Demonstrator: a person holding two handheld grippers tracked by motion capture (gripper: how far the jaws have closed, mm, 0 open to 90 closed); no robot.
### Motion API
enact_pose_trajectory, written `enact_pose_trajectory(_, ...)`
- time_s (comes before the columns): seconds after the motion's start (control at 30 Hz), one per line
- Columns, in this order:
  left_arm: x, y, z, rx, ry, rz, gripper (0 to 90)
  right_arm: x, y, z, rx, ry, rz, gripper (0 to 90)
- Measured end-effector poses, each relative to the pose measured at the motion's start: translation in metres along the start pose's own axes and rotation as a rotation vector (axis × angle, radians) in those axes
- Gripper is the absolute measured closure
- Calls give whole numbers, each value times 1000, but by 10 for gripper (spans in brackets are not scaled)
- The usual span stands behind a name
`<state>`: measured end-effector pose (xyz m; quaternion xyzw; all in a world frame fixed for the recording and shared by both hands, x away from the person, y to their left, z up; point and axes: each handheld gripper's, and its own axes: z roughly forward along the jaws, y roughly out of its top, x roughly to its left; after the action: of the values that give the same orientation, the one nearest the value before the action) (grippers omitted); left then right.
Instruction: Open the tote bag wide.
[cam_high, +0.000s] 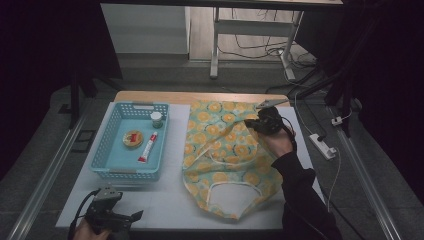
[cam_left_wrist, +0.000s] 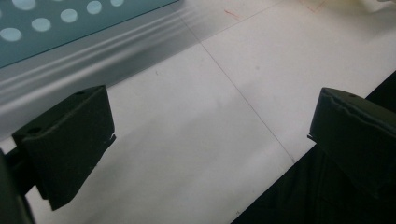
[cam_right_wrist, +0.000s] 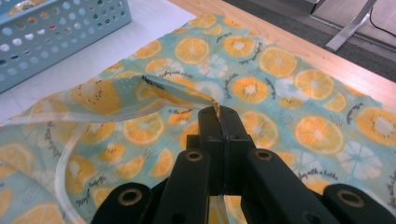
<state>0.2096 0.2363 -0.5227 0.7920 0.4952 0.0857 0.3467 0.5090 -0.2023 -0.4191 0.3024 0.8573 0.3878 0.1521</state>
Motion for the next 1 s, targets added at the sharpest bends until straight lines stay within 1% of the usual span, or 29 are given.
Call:
enact_pose_trajectory(0.27, 0, -1, 0, 0, -1, -6, 2, -8, 12, 12, 11, -23, -8, 900)
enact_pose_trajectory(0.33, 1, -1, 0, -1, -1, -8, 2, -10, 12, 17, 19, -30, -10, 900)
enact_pose_trajectory(0.47, 1, -1, 0, 1, -3, -8, 3, -17, 8, 28, 35, -37, 7, 900)
enact_pose_trajectory(0.63, 1, -1, 0, 1, -3, -10, 3, -23, -6, 49, 70, -42, 25, 900)
enact_pose_trajectory(0.77, 1, -1, 0, 1, -3, -10, 3, -24, -21, 65, 113, -39, 37, 900)
enact_pose_trajectory(0.87, 1, -1, 0, 2, -2, -11, 3, -24, -32, 72, 130, -21, 52, 900)
enact_pose_trajectory(1.0, 1, 0, 0, 3, -1, -11, 4, -23, -48, 80, 169, -8, 54, 898)
